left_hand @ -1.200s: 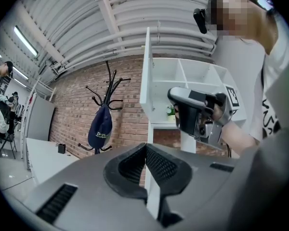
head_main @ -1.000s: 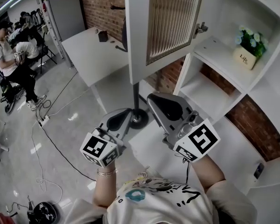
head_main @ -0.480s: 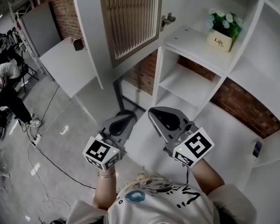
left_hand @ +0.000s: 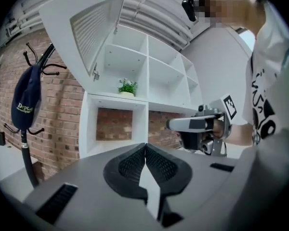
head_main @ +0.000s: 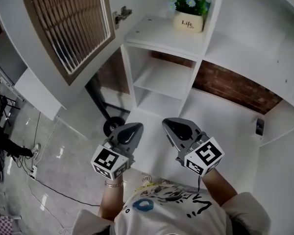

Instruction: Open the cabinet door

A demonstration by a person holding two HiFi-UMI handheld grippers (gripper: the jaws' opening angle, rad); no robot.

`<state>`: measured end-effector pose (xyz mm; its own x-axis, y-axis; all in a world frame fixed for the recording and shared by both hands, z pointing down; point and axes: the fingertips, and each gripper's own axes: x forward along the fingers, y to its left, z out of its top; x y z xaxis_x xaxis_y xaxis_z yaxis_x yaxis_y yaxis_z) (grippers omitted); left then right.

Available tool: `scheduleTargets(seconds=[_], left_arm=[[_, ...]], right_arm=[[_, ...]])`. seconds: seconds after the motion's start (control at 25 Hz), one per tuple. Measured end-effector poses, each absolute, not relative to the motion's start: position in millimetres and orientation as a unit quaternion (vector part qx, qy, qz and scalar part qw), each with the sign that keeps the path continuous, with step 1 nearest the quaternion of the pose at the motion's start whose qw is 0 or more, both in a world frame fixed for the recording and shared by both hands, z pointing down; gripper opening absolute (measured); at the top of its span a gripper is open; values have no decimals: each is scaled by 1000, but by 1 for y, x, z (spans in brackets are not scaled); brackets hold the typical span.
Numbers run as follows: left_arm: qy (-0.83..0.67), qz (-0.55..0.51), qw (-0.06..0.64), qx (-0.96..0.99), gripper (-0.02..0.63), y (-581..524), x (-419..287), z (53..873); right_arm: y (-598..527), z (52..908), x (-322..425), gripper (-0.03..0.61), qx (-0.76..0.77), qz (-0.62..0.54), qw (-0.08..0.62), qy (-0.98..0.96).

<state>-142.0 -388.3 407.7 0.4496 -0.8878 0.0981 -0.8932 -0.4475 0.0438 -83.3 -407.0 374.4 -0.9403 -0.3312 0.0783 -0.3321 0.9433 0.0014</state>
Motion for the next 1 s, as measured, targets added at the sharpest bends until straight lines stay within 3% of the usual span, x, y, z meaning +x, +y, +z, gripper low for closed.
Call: scheduleTargets(seconds=[0.36, 1.0], left_arm=[[-441, 32, 77, 893, 15, -403, -68, 431], [-354, 59, 99, 928, 15, -396, 4, 460]], right_arm=[[-418, 403, -15, 32, 250, 40, 58, -966], [-400, 441, 55, 32, 339, 93, 40, -935]])
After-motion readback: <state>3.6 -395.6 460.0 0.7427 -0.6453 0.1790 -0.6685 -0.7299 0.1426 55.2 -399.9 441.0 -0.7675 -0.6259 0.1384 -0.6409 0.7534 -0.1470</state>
